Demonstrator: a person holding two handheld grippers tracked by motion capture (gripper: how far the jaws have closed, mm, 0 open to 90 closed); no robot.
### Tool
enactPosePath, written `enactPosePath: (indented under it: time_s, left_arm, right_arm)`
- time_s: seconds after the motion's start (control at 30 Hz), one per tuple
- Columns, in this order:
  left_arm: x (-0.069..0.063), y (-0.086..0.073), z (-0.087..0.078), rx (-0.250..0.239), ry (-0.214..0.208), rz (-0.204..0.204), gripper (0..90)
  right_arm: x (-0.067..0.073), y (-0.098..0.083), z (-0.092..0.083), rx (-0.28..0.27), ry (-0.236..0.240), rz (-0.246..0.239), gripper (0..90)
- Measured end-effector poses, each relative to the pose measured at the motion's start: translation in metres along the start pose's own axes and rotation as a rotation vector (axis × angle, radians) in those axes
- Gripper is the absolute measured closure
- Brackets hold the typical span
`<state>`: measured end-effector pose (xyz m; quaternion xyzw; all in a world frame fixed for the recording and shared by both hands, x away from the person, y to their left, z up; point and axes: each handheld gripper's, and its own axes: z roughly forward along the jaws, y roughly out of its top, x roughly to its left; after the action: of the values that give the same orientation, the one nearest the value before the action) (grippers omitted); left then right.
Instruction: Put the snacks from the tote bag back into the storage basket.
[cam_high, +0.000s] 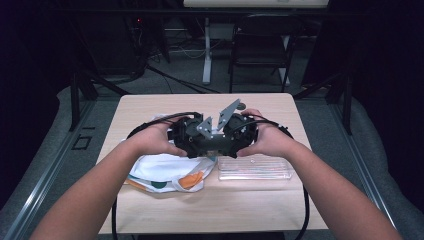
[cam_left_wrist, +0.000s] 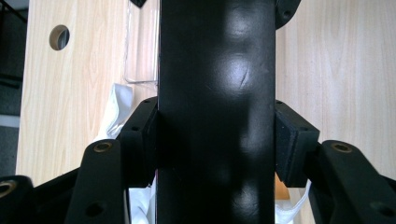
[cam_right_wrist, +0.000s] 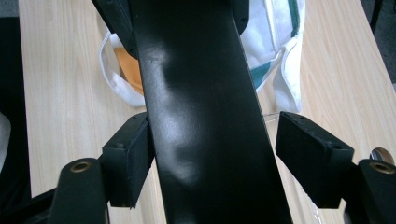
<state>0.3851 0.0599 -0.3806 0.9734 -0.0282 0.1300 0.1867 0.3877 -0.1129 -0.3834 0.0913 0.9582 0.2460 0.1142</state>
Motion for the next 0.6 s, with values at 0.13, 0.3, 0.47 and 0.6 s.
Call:
enactPosePath:
  time_s: [0.13, 0.3, 0.47, 0.6]
  left_arm:
    - [-0.0006, 0.0004, 0.0005, 0.002, 0.010, 0.011, 43.1]
    - [-0.0008, -0.0002, -0.0001, -0.011, 0.009, 0.023, 43.1]
    - [-0.0012, 0.0005, 0.0007, -0.018, 0.018, 0.040, 43.1]
    - [-0.0026, 0.0010, 0.0014, -0.028, 0.018, 0.036, 43.1]
  right_arm:
    - [0.0002, 0.0001, 0.0032, -0.004, 0.017, -0.003, 32.6]
    - [-0.0003, -0.0005, 0.0057, 0.008, 0.038, -0.007, 35.2]
    - [0.0008, -0.0007, 0.0074, 0.034, 0.037, -0.017, 35.2]
    - [0.0008, -0.0009, 0.0091, 0.040, 0.041, -0.020, 36.0]
